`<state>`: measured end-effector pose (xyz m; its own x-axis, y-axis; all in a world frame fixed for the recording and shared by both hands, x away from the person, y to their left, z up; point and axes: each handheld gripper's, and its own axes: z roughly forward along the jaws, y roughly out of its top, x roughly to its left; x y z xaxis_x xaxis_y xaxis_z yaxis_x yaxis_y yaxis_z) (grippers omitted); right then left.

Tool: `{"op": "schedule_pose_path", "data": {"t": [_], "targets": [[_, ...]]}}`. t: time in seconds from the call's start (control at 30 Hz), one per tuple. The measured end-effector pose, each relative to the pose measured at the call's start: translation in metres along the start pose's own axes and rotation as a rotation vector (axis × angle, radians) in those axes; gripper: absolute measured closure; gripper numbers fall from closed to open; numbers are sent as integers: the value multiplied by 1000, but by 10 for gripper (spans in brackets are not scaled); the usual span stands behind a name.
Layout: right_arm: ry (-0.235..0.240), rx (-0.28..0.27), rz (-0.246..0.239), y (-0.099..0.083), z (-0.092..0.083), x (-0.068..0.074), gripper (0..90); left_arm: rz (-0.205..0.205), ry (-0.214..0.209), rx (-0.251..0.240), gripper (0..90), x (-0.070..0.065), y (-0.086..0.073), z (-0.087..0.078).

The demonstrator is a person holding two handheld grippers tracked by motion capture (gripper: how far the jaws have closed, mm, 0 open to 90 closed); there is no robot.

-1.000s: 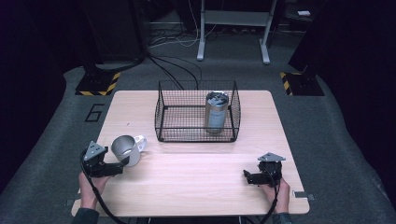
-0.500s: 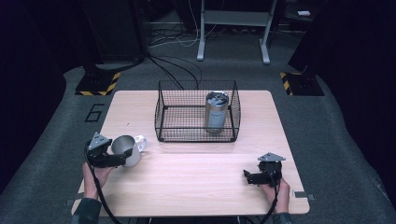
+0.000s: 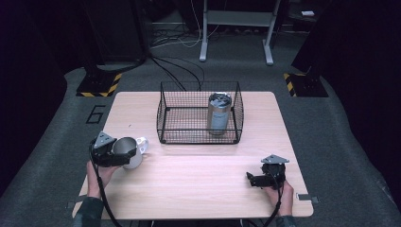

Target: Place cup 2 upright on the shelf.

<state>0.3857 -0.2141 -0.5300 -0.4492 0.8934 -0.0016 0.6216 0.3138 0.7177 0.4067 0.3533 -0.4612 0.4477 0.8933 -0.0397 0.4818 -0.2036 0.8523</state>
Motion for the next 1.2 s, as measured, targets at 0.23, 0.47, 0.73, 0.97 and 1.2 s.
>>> {"op": "schedule_pose_path", "data": {"t": [0.23, 0.47, 0.73, 0.97, 1.2], "targets": [[0, 2, -6, 0, 0, -1, 0, 7, -4, 7, 53, 1, 2, 2], [0, 2, -7, 0, 0, -1, 0, 14, -24, 24, 51, 4, 4, 8], [1, 3, -7, 0, 0, -1, 0, 12, -24, 26, 59, 3, 4, 8], [1, 3, -7, 0, 0, -1, 0, 27, -15, 31, 61, 1, 5, 8], [-3, -1, -5, 0, 1, -1, 0, 43, -25, 40, 62, -2, 8, 5]]}}
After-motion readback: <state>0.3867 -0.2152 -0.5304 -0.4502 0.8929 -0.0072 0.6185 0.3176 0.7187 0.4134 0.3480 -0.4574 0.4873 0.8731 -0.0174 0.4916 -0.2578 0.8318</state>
